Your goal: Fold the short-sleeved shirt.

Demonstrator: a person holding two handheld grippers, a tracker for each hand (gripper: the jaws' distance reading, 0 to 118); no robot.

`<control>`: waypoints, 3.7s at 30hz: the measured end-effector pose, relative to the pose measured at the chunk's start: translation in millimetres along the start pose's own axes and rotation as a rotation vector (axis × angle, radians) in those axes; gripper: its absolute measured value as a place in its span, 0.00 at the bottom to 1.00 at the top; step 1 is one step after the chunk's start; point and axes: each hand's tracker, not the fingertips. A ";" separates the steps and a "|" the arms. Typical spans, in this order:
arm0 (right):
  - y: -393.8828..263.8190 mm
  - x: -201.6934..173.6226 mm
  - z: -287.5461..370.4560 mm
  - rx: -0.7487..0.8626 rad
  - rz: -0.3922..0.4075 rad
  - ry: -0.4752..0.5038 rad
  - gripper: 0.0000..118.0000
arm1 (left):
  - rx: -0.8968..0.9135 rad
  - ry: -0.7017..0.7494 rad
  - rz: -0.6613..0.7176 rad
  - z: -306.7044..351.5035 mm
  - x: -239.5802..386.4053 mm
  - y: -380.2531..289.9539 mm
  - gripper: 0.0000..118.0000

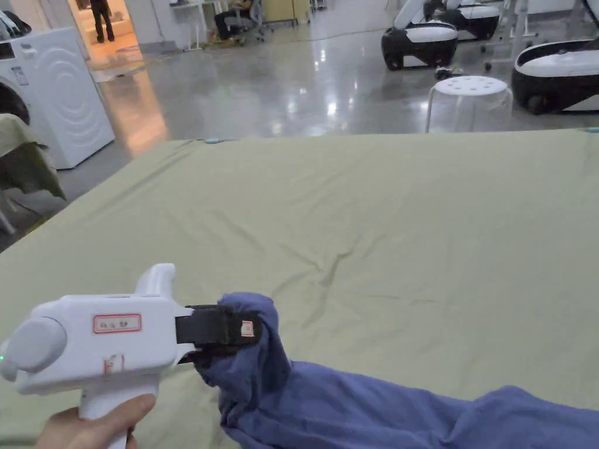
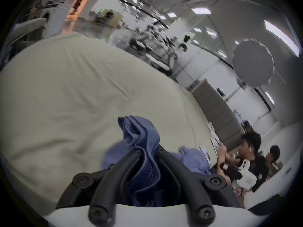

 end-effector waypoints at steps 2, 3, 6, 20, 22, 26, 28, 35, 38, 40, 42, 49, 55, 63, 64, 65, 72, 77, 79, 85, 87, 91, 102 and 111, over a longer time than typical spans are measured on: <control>0.8 -0.7 3.9 0.004 0.002 0.001 0.00 | -0.098 -0.008 -0.041 -50.7 22.3 -22.1 0.07; 1.0 -1.6 6.7 0.007 0.011 -0.006 0.00 | -0.138 -0.015 -0.063 -76.1 31.4 -32.4 0.07; -3.3 -1.5 17.0 0.011 0.026 -0.044 0.00 | -0.251 -0.035 -0.073 -138.9 47.6 -57.0 0.07; -27.1 23.4 12.5 -0.041 -0.089 -0.109 0.00 | -0.120 -0.060 -0.115 -117.4 48.1 -57.0 0.05; -26.1 21.5 9.0 -0.044 -0.094 -0.104 0.00 | -0.205 -0.141 -0.058 -139.9 41.7 -70.8 0.04; -24.9 17.7 13.0 -0.057 -0.063 -0.103 0.00 | -0.308 -0.137 -0.094 -189.4 54.2 -98.8 0.04; 7.1 -14.8 3.6 -0.059 -0.050 -0.112 0.00 | -0.319 -0.115 -0.086 -198.3 60.3 -101.3 0.03; 0.3 -4.0 -1.7 -0.060 -0.065 -0.100 0.00 | -0.111 -0.214 0.101 -94.9 12.4 -53.4 0.18; 1.1 -3.7 -7.0 -0.075 -0.074 -0.082 0.00 | -0.061 -0.136 0.104 -43.9 -32.8 -33.9 0.48; 2.4 -8.7 -5.9 -0.077 -0.063 -0.078 0.00 | -0.021 -0.021 0.121 -24.1 -61.7 -30.1 0.50; 2.4 -11.9 -4.6 -0.083 -0.049 -0.066 0.00 | -0.027 -0.056 0.223 -19.2 -95.2 -30.2 0.50; 0.8 -19.3 12.6 -0.092 -0.002 -0.076 0.00 | -0.063 -0.317 0.546 -80.4 -106.0 -71.3 0.50; -0.3 -13.6 14.2 -0.091 0.033 -0.101 0.00 | -0.163 -0.374 0.526 -113.1 -92.1 -75.1 0.18; -30.6 37.4 32.4 -0.085 0.022 -0.073 0.00 | -0.079 -0.336 0.449 -72.6 -100.2 -54.1 0.08; -30.3 38.3 32.3 -0.084 0.022 -0.065 0.00 | -0.061 -0.303 0.438 -51.4 -86.5 -44.7 0.08; -30.4 39.4 32.0 -0.082 0.020 -0.059 0.00 | -0.049 -0.240 0.408 -35.5 -85.1 -33.0 0.08; -36.3 50.1 25.4 -0.060 -0.053 -0.025 0.00 | 0.015 0.021 0.056 -5.9 9.5 -2.3 0.08; -33.8 53.1 34.0 -0.037 -0.076 -0.012 0.00 | -0.126 -0.034 -0.099 -95.1 90.4 -40.4 0.08; -33.8 55.7 39.7 -0.030 -0.062 -0.032 0.00 | -0.121 -0.034 -0.172 -131.0 111.8 -56.6 0.08; -41.8 77.1 55.4 -0.020 -0.111 -0.080 0.00 | -0.270 -0.169 -0.219 -175.8 146.3 -73.5 0.10; -46.2 86.4 55.1 -0.022 -0.164 -0.094 0.00 | -0.239 -0.185 -0.330 -168.7 155.2 -71.4 0.32; -48.6 94.9 52.2 -0.022 -0.209 -0.093 0.00 | -0.117 -0.153 -0.304 -139.1 145.0 -60.6 0.48; -37.7 77.5 46.9 -0.039 -0.151 -0.085 0.00 | -0.455 -0.108 -0.191 -239.3 132.4 -118.4 0.06; -22.6 55.3 -1.4 -0.156 0.081 -0.044 0.00 | -0.202 -0.154 -0.263 -157.7 142.6 -77.3 0.05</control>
